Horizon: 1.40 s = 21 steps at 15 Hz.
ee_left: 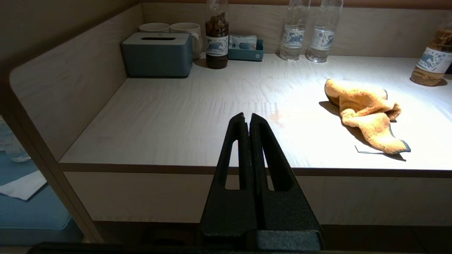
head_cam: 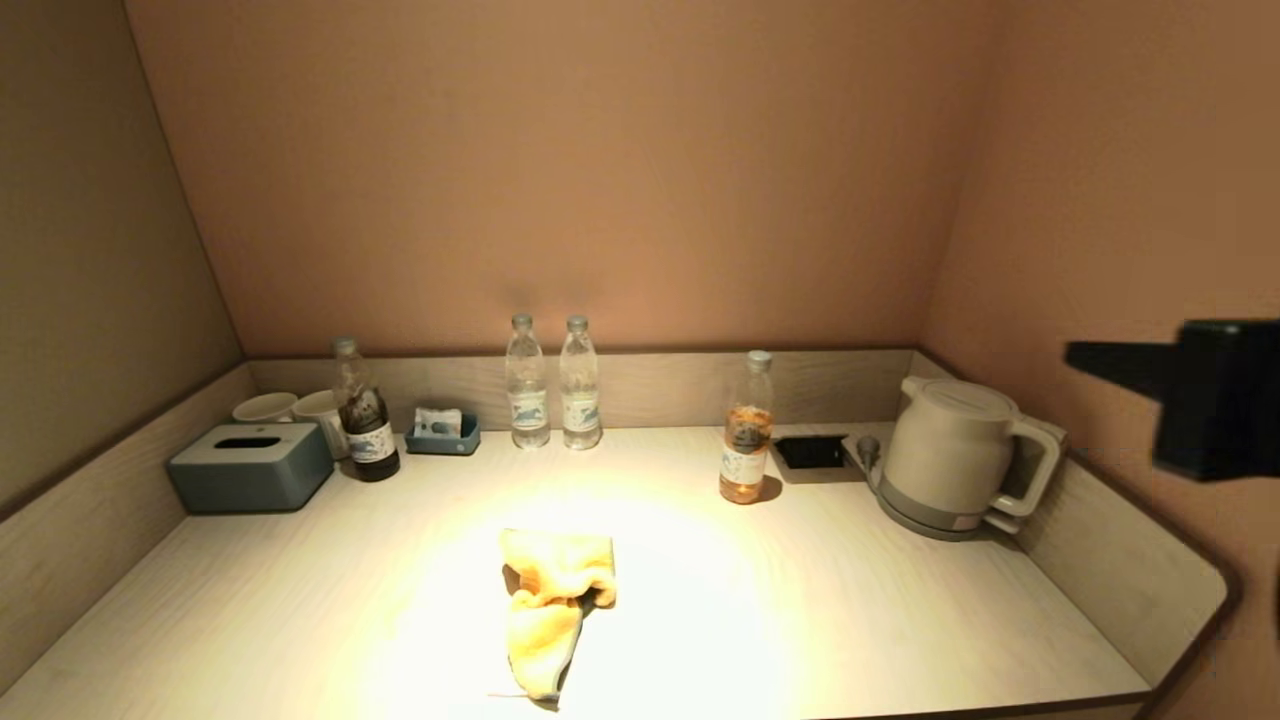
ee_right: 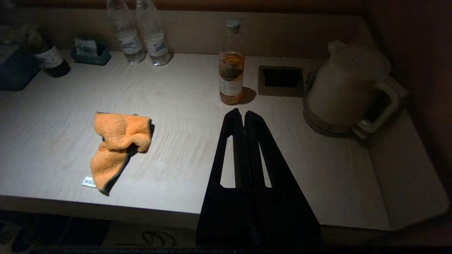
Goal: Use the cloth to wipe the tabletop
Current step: Pick up the tablecloth
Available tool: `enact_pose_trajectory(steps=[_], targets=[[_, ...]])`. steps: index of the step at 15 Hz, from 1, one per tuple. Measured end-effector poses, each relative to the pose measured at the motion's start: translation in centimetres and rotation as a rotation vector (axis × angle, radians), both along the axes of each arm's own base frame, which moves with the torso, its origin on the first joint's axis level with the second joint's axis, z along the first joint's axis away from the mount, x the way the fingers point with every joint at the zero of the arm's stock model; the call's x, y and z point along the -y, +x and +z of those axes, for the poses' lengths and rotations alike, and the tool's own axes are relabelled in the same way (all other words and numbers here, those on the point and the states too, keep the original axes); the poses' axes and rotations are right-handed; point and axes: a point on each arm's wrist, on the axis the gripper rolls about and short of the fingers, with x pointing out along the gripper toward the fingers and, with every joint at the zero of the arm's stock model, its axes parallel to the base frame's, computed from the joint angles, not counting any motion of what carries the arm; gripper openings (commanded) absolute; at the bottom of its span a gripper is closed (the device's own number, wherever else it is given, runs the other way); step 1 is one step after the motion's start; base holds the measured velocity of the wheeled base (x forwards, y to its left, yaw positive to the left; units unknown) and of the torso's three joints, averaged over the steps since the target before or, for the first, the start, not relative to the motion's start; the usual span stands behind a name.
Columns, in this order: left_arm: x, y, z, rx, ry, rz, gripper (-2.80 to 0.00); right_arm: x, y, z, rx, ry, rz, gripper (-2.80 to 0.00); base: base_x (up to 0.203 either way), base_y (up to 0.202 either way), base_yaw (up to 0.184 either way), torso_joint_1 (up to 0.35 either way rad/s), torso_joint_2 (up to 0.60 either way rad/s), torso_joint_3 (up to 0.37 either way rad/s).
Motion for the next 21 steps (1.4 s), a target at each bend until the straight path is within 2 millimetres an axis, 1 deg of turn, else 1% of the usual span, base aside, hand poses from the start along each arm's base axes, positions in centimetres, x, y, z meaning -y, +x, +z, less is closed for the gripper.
enact_pose_trajectory(steps=[3,5,7,9,11,14,18,20,21], targets=[[0.0,0.0,0.0,-0.001,0.0,-0.001,-2.8,3.7,-3.3,-0.8,0.073,0.013,-0.218,-2.8,0.0,0.0,0.0,0.0,0.0,0.0],[0.0,0.0,0.0,0.0,0.0,-0.001,-2.8,5.5,-5.7,-1.5,0.125,0.027,-0.385,-2.8,0.0,0.0,0.0,0.0,0.0,0.0],[0.0,0.0,0.0,-0.001,0.0,0.0,-2.8,6.6,-8.5,-2.4,0.185,0.044,-0.527,-2.8,0.0,0.0,0.0,0.0,0.0,0.0],[0.0,0.0,0.0,0.0,0.0,0.0,-2.8,6.9,-11.2,-4.0,0.239,0.058,-0.604,-2.8,0.0,0.0,0.0,0.0,0.0,0.0],[0.0,0.0,0.0,0.0,0.0,0.0,-2.8,6.8,-13.4,-5.5,0.297,0.077,-0.606,-2.8,0.0,0.0,0.0,0.0,0.0,0.0],[0.0,0.0,0.0,0.0,0.0,0.0,-2.8,6.5,-16.1,-7.8,0.377,0.102,-0.523,-2.8,0.0,0.0,0.0,0.0,0.0,0.0],[0.0,0.0,0.0,0.0,0.0,0.0,-2.8,6.3,-18.1,-9.4,0.453,0.109,-0.364,-2.8,0.0,0.0,0.0,0.0,0.0,0.0],[0.0,0.0,0.0,0.0,0.0,0.0,-2.8,6.2,-19.2,-10.8,0.498,0.097,-0.297,-2.8,0.0,0.0,0.0,0.0,0.0,0.0],[0.0,0.0,0.0,0.0,0.0,0.0,-2.8,6.1,-19.3,-11.6,0.503,0.082,-0.266,-2.8,0.0,0.0,0.0,0.0,0.0,0.0]])
